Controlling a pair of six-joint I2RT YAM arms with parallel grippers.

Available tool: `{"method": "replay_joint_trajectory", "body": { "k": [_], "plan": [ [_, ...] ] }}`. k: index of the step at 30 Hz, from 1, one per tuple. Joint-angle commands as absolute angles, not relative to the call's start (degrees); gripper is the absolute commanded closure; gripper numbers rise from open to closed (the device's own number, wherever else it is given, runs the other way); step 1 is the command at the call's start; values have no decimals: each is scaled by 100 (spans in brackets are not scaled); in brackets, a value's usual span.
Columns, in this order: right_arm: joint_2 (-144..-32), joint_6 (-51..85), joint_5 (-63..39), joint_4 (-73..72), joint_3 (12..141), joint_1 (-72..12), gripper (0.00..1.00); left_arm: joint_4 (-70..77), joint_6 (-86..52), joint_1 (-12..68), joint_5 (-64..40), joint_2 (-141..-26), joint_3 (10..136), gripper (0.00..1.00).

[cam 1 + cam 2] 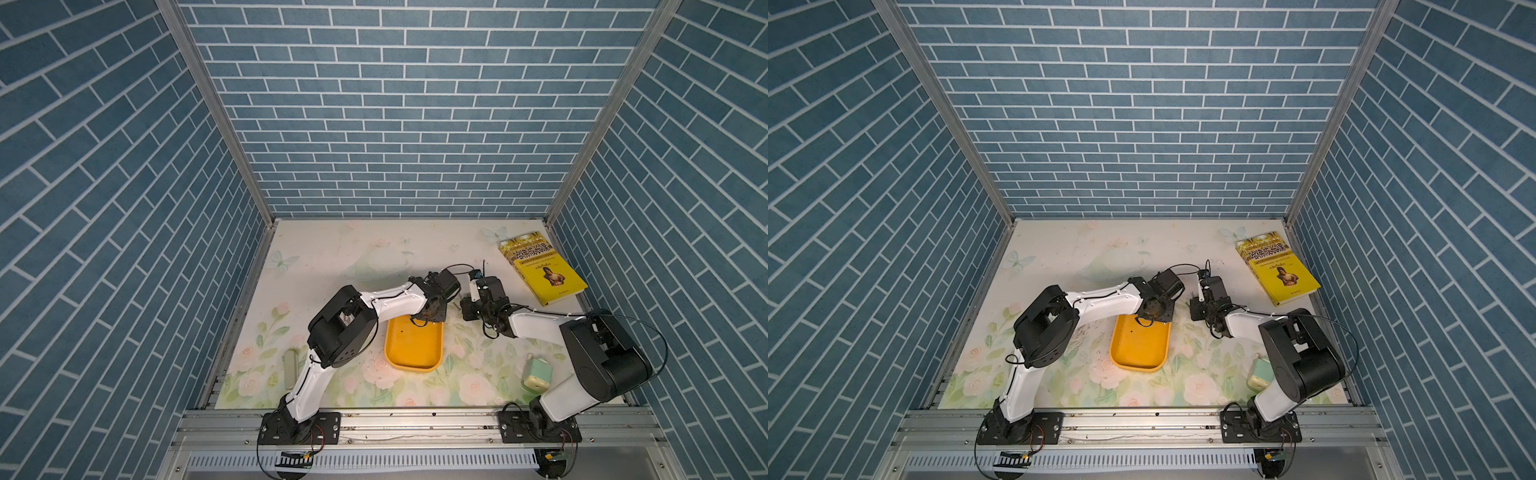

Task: Take out the screws from the storage box
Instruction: Pick up the screw from the storage box.

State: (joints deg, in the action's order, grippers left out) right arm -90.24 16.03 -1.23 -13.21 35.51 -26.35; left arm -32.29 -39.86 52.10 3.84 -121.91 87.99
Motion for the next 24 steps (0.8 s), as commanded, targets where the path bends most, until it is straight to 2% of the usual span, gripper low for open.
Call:
{"method": "replay_joint_trajectory", "body": {
  "k": [1, 10, 16, 24],
  "plan": [
    [-9105, 1468, -175, -1241, 3701, -2637, 72, -4132, -3919, 5246, 325, -12731, 8464, 77],
    [-9151, 1450, -220, -1230, 3735, -2637, 72, -4192, -3786, 5282, 66, -12958, 8319, 87],
    [-9178, 1453, -255, -1222, 3747, -2637, 72, -4165, -3710, 5309, -69, -13117, 8289, 99],
    [-8977, 1442, -94, -1294, 3663, -2637, 72, -3794, -3510, 5301, 6, -12963, 8201, 100]
  ]
}}
